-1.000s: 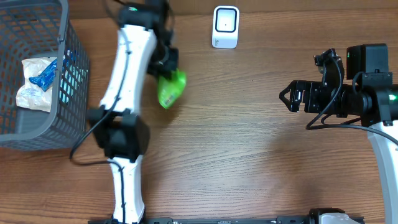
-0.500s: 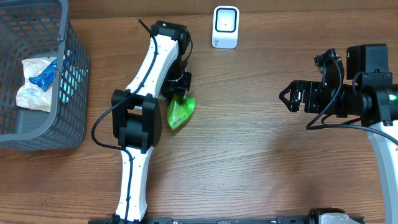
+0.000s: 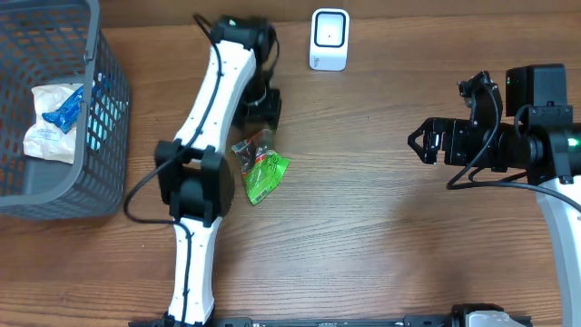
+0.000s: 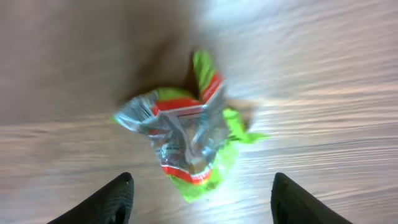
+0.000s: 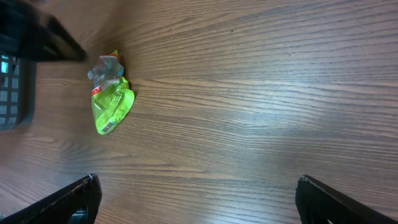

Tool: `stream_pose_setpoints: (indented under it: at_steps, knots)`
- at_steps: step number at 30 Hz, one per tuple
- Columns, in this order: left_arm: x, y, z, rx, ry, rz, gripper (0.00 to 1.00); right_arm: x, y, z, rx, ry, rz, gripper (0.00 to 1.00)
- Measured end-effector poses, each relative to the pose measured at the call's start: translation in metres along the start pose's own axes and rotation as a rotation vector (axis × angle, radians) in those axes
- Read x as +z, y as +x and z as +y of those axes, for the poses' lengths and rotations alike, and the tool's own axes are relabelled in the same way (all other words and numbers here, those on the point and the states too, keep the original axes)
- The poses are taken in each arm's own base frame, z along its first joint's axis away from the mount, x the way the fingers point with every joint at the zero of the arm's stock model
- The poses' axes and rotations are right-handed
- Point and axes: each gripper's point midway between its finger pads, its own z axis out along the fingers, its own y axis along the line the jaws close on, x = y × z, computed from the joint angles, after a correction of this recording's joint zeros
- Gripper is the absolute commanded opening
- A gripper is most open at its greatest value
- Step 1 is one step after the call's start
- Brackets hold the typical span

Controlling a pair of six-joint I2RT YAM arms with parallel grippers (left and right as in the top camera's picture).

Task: Scan the item barcode
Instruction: 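Carry the snack bag out and set it on the table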

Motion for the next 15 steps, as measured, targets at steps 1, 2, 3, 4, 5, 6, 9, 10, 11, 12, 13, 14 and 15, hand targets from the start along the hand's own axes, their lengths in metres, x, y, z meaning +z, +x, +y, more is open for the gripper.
stream_pose_setpoints:
  at_steps: [1, 2, 3, 4, 5, 6, 9, 10, 11, 12, 13, 14, 15]
  knots:
    - [-0.030, -0.007, -0.002, 0.005, 0.014, -0.096, 0.79, 0.000, 0.000, 0.000, 0.000, 0.000, 0.000, 1.00]
    - [-0.054, -0.010, -0.002, 0.014, 0.019, -0.168, 0.82, 0.000, 0.000, 0.000, 0.000, 0.000, 0.000, 1.00]
    - [-0.086, -0.011, 0.001, 0.012, 0.023, -0.265, 0.84, 0.000, 0.000, 0.000, 0.001, 0.000, 0.001, 1.00]
    - [-0.117, -0.010, 0.003, 0.010, 0.024, -0.354, 0.85, 0.000, 0.000, 0.000, 0.000, 0.000, 0.000, 1.00]
    - [-0.152, -0.005, 0.008, 0.002, 0.024, -0.456, 0.86, 0.000, 0.000, 0.000, 0.001, 0.000, 0.001, 1.00]
    - [-0.183, 0.002, 0.015, -0.011, 0.017, -0.549, 0.87, 0.000, 0.000, 0.000, 0.000, 0.000, 0.001, 1.00]
    - [-0.273, 0.036, 0.055, -0.105, -0.035, -0.813, 0.89, 0.000, 0.001, 0.000, 0.002, 0.000, 0.003, 1.00]
    - [-0.290, 0.046, 0.069, -0.142, -0.057, -0.864, 0.89, 0.000, 0.001, 0.000, 0.002, 0.000, 0.003, 1.00]
    - [-0.310, 0.062, 0.090, -0.205, -0.096, -0.924, 0.89, 0.000, 0.001, 0.000, 0.001, 0.001, 0.003, 1.00]
    - [-0.320, 0.071, 0.105, -0.247, -0.124, -0.952, 0.89, 0.000, 0.001, 0.000, 0.002, 0.000, 0.004, 1.00]
    - [-0.330, 0.083, 0.127, -0.312, -0.169, -0.980, 0.91, 0.000, 0.001, 0.000, 0.003, 0.000, 0.005, 1.00]
    - [-0.335, 0.090, 0.144, -0.364, -0.205, -0.990, 0.92, 0.000, 0.001, 0.000, 0.003, 0.000, 0.005, 1.00]
    - [-0.336, 0.095, 0.159, -0.409, -0.234, -0.992, 0.92, 0.000, 0.001, 0.000, 0.004, 0.000, 0.004, 1.00]
